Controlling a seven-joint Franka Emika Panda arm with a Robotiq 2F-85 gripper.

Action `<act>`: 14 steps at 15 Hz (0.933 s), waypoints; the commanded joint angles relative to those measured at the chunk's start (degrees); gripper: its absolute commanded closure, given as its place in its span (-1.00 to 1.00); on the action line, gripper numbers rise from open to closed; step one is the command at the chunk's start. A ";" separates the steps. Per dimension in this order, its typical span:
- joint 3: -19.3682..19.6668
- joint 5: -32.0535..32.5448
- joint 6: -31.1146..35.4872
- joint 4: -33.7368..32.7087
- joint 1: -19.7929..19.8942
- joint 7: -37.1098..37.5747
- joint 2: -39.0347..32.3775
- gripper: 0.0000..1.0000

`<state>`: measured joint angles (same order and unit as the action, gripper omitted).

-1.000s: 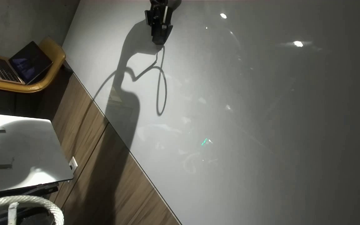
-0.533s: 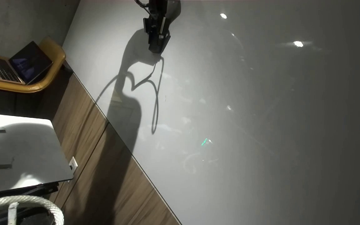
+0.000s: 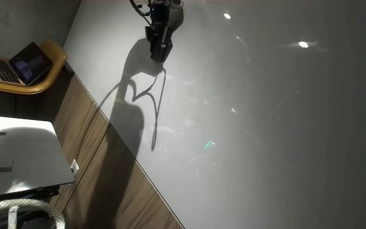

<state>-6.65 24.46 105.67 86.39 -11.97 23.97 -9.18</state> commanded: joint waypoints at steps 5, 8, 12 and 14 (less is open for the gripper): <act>0.83 4.04 -1.13 -12.29 0.23 -5.83 -3.07 0.43; 0.65 4.88 -3.30 -16.40 -0.14 -7.40 -4.21 0.43; 0.36 3.64 -3.01 -16.63 -0.20 -6.67 -5.40 0.43; 0.04 2.80 -2.11 -15.60 -0.37 -5.66 -6.04 0.43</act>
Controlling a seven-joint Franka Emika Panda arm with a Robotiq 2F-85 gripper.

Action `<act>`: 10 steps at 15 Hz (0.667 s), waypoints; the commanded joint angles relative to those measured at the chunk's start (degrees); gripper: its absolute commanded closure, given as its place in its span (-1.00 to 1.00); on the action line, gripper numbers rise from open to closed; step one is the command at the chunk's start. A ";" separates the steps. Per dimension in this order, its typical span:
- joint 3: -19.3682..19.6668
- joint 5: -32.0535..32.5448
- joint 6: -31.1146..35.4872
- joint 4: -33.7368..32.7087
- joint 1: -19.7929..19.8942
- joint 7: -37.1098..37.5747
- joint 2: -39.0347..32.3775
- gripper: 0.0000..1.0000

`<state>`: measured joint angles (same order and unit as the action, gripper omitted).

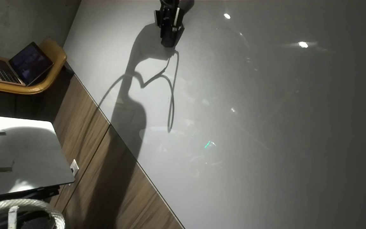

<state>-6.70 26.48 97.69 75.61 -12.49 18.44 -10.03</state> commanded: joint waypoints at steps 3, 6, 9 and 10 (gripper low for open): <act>-0.67 0.46 6.14 -5.16 -0.77 1.22 -6.66 0.43; -1.45 0.54 5.95 -6.32 -2.26 2.73 -8.59 0.43; -1.54 0.76 5.64 -7.69 -4.55 4.10 -11.22 0.43; -1.56 0.69 5.53 -8.13 -5.19 4.40 -11.89 0.43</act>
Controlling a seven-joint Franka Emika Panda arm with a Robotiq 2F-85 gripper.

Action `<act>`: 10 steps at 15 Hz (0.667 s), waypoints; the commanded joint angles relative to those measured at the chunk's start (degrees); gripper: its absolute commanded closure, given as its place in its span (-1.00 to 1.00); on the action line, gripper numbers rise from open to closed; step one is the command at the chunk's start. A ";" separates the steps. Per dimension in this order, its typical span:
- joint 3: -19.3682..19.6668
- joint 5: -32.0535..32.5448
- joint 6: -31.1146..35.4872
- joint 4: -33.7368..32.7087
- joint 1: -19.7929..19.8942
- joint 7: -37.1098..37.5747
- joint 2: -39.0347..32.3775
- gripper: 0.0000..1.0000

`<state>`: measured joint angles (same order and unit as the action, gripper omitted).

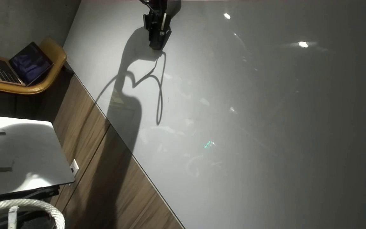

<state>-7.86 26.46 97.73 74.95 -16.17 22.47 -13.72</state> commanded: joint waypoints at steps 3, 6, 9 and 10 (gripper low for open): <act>-0.07 0.69 5.64 -8.86 -3.43 1.78 -10.26 0.43; -0.27 0.67 5.99 -9.36 -4.42 2.74 -11.44 0.43; -0.57 1.14 5.98 -9.74 -6.08 3.20 -12.66 0.43; -0.65 1.39 6.00 -9.79 -6.69 3.11 -13.17 0.43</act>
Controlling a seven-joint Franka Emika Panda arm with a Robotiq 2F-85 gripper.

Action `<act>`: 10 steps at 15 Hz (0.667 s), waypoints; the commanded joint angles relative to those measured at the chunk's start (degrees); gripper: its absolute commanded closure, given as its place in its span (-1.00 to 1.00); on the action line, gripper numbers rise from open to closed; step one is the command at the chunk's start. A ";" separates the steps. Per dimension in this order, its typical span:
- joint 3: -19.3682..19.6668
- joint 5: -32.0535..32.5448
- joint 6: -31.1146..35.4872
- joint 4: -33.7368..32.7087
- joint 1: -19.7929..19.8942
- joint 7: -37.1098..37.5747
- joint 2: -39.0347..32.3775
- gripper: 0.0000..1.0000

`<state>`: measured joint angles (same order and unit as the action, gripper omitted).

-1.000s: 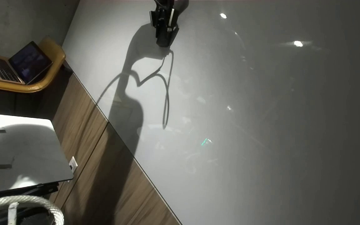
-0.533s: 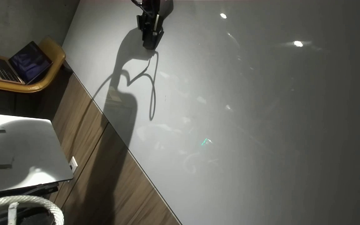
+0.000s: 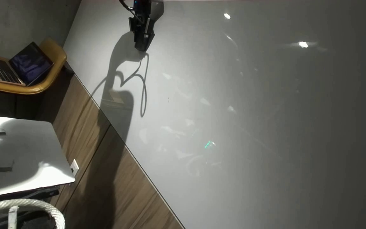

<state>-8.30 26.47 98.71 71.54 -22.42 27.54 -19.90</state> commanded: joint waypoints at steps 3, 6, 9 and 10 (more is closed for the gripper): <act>0.21 1.36 5.02 -6.84 -1.15 -2.82 -7.81 0.43; 0.46 0.64 4.80 -3.71 -0.49 -3.64 -5.50 0.43; -0.38 -4.20 1.82 4.44 0.83 -4.22 -0.50 0.43; -0.51 -5.82 1.12 8.60 1.21 -4.18 1.74 0.43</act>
<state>-8.44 24.95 99.70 72.72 -24.13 26.27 -21.80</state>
